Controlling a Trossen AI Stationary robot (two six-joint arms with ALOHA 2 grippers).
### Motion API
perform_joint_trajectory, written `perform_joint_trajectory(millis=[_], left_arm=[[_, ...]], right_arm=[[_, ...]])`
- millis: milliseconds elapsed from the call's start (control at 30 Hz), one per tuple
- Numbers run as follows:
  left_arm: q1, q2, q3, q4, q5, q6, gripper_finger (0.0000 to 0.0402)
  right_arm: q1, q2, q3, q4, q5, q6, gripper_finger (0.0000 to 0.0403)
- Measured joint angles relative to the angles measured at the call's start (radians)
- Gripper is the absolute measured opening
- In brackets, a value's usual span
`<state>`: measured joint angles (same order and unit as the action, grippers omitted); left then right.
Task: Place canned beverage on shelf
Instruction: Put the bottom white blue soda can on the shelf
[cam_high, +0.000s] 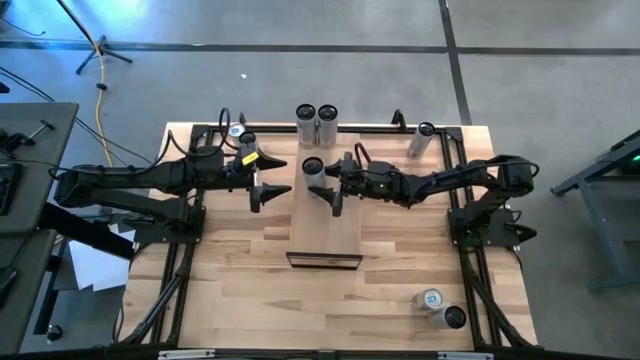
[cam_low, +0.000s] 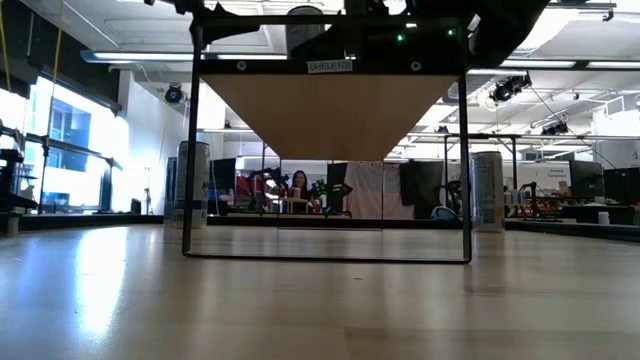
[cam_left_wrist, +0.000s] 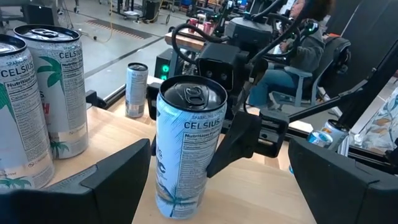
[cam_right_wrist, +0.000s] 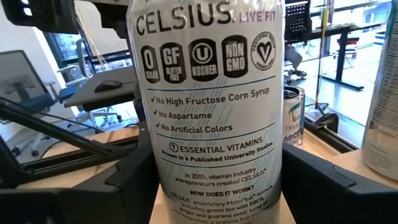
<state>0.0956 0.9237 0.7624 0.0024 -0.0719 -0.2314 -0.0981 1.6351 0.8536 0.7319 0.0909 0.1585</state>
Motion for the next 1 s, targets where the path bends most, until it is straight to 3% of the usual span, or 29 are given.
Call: perform_joint_trajectory(millis=[767, 1000], left_arm=[[0.0, 0.0, 0.0, -0.005, 0.0, 0.0, 0.0351], [0.0, 0.0, 0.0, -0.006, 0.015, -0.002, 0.0351]], right_arm=[[0.0, 0.001, -0.001, -0.019, -0.004, 0.024, 0.0292], [0.0, -0.015, -0.004, -0.056, -0.006, 0.052, 0.0341]])
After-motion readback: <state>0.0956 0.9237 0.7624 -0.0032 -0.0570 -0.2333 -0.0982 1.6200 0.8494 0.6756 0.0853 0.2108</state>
